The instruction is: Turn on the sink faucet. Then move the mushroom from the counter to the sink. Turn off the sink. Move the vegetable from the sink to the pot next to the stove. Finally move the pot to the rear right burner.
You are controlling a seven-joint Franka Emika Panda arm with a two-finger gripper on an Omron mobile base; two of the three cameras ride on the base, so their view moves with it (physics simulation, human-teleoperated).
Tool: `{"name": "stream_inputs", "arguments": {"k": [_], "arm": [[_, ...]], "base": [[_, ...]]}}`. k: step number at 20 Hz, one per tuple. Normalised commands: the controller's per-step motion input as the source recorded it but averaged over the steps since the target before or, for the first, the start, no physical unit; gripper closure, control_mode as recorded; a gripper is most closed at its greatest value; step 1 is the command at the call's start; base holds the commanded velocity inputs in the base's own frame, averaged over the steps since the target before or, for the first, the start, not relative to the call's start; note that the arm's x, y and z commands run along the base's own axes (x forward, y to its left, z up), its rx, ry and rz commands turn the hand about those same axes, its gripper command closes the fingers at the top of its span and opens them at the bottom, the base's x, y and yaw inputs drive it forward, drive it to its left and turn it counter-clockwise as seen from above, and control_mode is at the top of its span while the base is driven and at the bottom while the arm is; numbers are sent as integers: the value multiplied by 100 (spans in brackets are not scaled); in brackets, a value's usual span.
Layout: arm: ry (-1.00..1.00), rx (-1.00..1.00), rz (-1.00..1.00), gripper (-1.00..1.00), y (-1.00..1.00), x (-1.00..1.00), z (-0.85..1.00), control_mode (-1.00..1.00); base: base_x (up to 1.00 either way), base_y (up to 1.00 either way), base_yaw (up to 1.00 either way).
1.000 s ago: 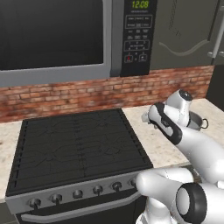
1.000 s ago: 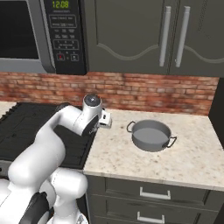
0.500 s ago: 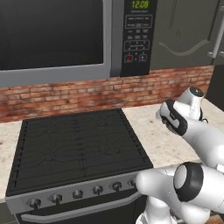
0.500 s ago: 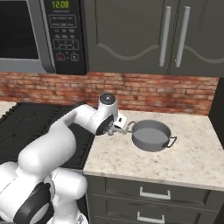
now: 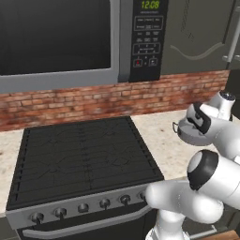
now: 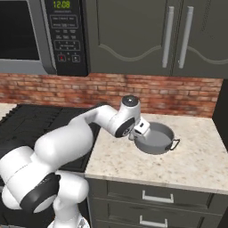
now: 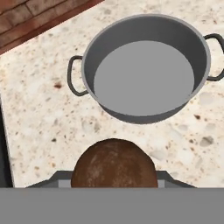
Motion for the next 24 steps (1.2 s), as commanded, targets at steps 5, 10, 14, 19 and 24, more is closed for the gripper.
{"name": "stream_inputs", "arguments": {"k": [5, 10, 14, 19, 24], "arm": [[0, 0, -11, 100, -37, 18, -3, -100], [0, -1, -3, 100, 0, 33, -15, -100], [0, 0, -5, 100, -18, 27, -29, -100], [0, 0, -5, 100, -34, 28, -27, -100], [4, 0, -2, 100, -26, 40, -9, -100]], "base": [[0, 0, 0], [0, 0, 0], [0, 0, 0], [0, 0, 0], [0, 0, 0]]}}
